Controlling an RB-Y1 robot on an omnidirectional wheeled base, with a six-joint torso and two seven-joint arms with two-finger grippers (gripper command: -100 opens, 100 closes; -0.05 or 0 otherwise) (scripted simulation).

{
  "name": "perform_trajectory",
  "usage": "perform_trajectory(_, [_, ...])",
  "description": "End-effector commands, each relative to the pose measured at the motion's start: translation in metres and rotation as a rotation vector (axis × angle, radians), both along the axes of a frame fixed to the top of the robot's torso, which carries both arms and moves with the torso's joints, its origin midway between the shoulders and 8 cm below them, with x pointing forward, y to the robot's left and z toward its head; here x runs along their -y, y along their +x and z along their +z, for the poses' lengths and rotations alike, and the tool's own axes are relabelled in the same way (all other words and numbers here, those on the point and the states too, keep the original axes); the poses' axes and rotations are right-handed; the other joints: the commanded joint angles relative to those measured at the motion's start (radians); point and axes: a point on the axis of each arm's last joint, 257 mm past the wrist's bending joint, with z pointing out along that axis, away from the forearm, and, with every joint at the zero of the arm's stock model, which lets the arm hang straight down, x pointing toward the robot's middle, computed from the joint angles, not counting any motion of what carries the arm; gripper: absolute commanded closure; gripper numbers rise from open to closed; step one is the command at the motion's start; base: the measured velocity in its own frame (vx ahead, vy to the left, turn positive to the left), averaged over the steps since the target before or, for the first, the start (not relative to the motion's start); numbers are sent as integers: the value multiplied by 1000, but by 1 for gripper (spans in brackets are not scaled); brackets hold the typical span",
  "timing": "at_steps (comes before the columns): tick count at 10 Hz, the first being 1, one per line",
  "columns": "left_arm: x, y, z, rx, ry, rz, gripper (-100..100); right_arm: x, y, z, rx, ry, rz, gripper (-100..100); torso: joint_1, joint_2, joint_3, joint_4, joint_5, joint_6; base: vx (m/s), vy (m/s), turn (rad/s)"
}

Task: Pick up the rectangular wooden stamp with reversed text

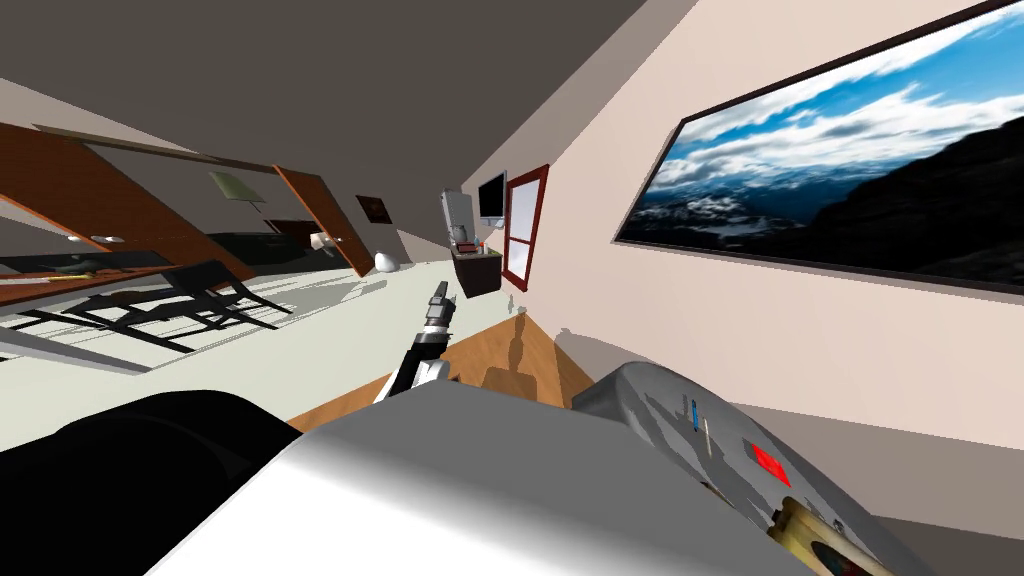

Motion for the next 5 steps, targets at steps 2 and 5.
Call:
perform_trajectory(2, [0,0,0,0,0,0,0,25,3,16,-7,-50,10,-100,-1,0,0,0,0,0,40,-123,128])
perform_trajectory(5, [0,0,0,0,0,0,0,27,22,14,24,-56,11,-100,-3,-2,-1,1,0,-4,37,-132,202])
